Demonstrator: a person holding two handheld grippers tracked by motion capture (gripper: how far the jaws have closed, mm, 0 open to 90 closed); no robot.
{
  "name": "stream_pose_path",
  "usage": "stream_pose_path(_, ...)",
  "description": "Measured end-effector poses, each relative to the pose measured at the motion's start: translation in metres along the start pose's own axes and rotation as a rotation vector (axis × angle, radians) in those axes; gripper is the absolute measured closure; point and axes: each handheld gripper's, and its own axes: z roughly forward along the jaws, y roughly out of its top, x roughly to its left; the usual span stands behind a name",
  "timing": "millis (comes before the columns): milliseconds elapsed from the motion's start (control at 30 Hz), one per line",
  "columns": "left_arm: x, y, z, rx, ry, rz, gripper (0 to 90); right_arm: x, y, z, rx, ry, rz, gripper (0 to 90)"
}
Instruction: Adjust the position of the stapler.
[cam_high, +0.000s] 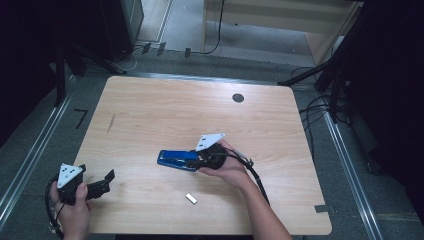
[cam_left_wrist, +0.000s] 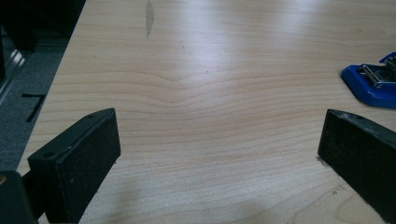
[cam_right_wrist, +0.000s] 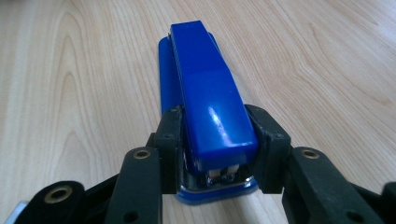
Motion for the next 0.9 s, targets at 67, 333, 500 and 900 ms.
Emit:
stream_pose_path(67,0.0,0.0,0.0,0.001,-0.001,0.003,0.0,0.003,-0.001,0.003,-0.014,-0.003,-0.003,62.9)
stream_pose_path(333,-0.003,0.0,0.001,0.004,-0.004,0.022,0.0,0.012,-0.001,0.009,-0.035,-0.007,-0.011,65.1)
stream_pose_path(500,-0.004,0.0,0.001,0.002,0.001,0.033,0.0,0.018,0.001,0.006,-0.016,0.001,-0.047,67.0)
stream_pose_path(900,-0.008,0.0,0.001,0.018,0.002,0.061,0.0,0.025,-0.017,-0.017,-0.011,0.011,-0.045,67.1)
